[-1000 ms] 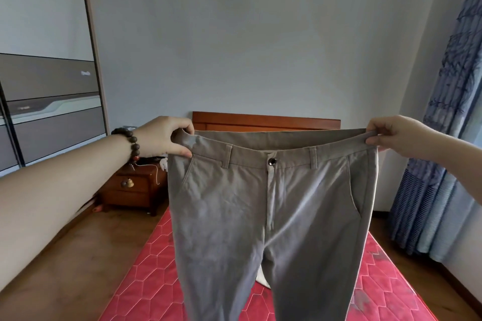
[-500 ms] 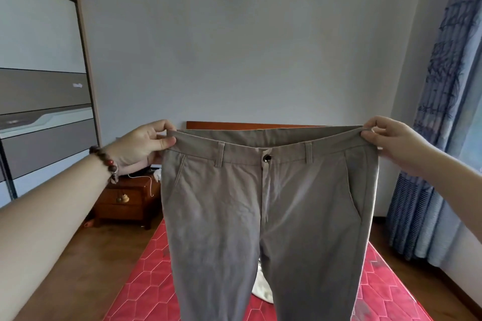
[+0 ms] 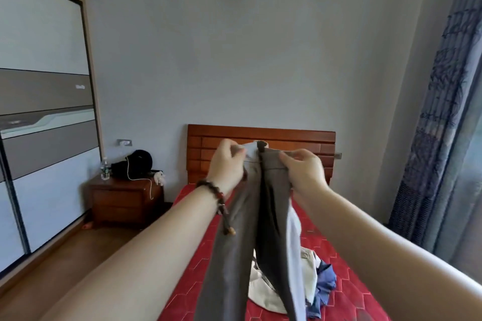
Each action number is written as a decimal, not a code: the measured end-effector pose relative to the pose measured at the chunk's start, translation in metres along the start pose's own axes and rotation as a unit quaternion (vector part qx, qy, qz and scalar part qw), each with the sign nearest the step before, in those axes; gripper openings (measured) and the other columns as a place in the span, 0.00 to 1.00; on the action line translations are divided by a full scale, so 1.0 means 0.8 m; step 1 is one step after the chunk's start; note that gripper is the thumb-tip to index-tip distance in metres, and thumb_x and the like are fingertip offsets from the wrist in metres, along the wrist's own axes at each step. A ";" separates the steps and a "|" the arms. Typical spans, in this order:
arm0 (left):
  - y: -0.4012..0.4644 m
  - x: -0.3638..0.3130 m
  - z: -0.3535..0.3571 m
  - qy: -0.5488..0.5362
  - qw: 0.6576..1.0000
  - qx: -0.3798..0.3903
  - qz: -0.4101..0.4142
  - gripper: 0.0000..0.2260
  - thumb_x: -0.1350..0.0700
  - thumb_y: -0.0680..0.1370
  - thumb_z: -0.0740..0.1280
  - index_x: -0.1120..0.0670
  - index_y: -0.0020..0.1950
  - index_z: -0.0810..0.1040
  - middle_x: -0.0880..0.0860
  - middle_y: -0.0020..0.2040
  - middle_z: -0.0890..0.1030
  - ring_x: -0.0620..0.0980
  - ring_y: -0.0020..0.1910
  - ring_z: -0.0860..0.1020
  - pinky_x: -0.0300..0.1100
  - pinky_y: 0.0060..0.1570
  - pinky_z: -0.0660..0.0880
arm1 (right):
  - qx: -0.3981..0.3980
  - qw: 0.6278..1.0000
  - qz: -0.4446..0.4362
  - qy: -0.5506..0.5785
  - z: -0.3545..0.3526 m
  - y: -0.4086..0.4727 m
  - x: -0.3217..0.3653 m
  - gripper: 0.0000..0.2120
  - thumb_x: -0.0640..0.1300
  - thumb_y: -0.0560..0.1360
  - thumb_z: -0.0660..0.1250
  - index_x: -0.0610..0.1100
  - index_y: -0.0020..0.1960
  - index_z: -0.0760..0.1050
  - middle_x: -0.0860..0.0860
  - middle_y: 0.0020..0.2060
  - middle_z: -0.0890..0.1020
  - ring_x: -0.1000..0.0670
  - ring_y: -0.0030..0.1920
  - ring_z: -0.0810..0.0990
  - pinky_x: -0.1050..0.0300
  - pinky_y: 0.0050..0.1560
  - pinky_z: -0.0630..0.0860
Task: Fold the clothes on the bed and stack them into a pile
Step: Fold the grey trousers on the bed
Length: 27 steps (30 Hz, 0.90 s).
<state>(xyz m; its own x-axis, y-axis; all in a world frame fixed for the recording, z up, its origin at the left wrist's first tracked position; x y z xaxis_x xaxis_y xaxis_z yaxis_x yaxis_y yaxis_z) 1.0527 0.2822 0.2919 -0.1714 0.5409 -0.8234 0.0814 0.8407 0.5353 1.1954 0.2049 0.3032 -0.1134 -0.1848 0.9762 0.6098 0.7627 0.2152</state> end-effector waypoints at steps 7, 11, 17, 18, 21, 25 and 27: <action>-0.021 -0.014 0.001 -0.060 0.989 0.115 0.067 0.12 0.47 0.76 0.70 0.43 0.56 0.72 0.45 0.47 0.82 0.42 0.46 0.82 0.31 0.44 0.75 | 0.104 0.979 0.088 0.151 0.026 -0.029 0.026 0.13 0.45 0.81 0.62 0.38 0.42 0.78 0.45 0.34 0.84 0.50 0.33 0.84 0.56 0.32 0.80; -0.021 -0.007 -0.019 -0.072 0.974 0.173 0.127 0.27 0.51 0.70 0.77 0.42 0.65 0.69 0.41 0.52 0.81 0.42 0.50 0.82 0.37 0.49 0.79 | 0.180 0.971 0.081 0.136 0.020 -0.035 0.044 0.14 0.46 0.81 0.61 0.36 0.49 0.80 0.38 0.46 0.84 0.45 0.44 0.85 0.56 0.39 0.82; -0.019 -0.010 -0.043 -0.105 0.968 0.187 0.129 0.20 0.66 0.73 0.70 0.46 0.59 0.74 0.41 0.50 0.81 0.43 0.49 0.82 0.36 0.48 0.77 | 0.221 0.876 -0.287 -0.319 -0.002 -0.024 0.067 0.11 0.43 0.73 0.72 0.49 0.55 0.78 0.52 0.50 0.83 0.51 0.51 0.81 0.49 0.57 0.77; -0.020 -0.013 -0.044 -0.102 0.967 0.197 0.128 0.20 0.65 0.73 0.70 0.45 0.60 0.73 0.42 0.50 0.82 0.45 0.48 0.82 0.38 0.49 0.77 | 0.231 0.844 -0.332 -0.352 -0.002 -0.024 0.067 0.14 0.44 0.72 0.74 0.50 0.56 0.77 0.55 0.52 0.80 0.53 0.53 0.78 0.50 0.58 0.75; -0.023 -0.022 -0.047 -0.104 0.957 0.238 0.127 0.23 0.60 0.73 0.70 0.41 0.63 0.70 0.49 0.46 0.85 0.49 0.48 0.83 0.44 0.51 0.79 | 0.241 0.808 -0.417 -0.339 0.001 -0.023 0.067 0.17 0.41 0.70 0.75 0.50 0.57 0.76 0.55 0.55 0.74 0.53 0.55 0.74 0.61 0.57 0.70; -0.029 -0.023 -0.048 -0.143 0.948 0.255 0.123 0.25 0.57 0.72 0.72 0.39 0.64 0.69 0.56 0.47 0.85 0.55 0.49 0.83 0.54 0.56 0.79 | 0.275 0.806 -0.413 -0.322 0.005 -0.020 0.070 0.17 0.39 0.69 0.76 0.50 0.54 0.76 0.54 0.56 0.72 0.54 0.55 0.75 0.68 0.56 0.70; -0.032 -0.021 -0.047 -0.150 0.949 0.254 0.114 0.25 0.55 0.71 0.73 0.37 0.63 0.69 0.57 0.47 0.85 0.57 0.49 0.83 0.55 0.54 0.79 | 0.291 0.814 -0.394 -0.312 0.008 -0.022 0.070 0.16 0.38 0.68 0.76 0.52 0.51 0.78 0.55 0.54 0.73 0.55 0.54 0.77 0.64 0.56 0.73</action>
<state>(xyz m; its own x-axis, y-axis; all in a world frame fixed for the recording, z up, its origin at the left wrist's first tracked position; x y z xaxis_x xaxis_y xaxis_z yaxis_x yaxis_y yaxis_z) 1.0163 0.2509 0.2993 0.1881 0.6287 -0.7545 0.5585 0.5635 0.6087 1.1733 0.1848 0.3540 -0.7770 -0.5461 0.3132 -0.2996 0.7584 0.5789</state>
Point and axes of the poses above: each hand's wrist, its own y-axis towards the middle knuckle, its own z-axis out of the palm, x = y × z, the point moved 1 cm from there along y, towards the middle knuckle
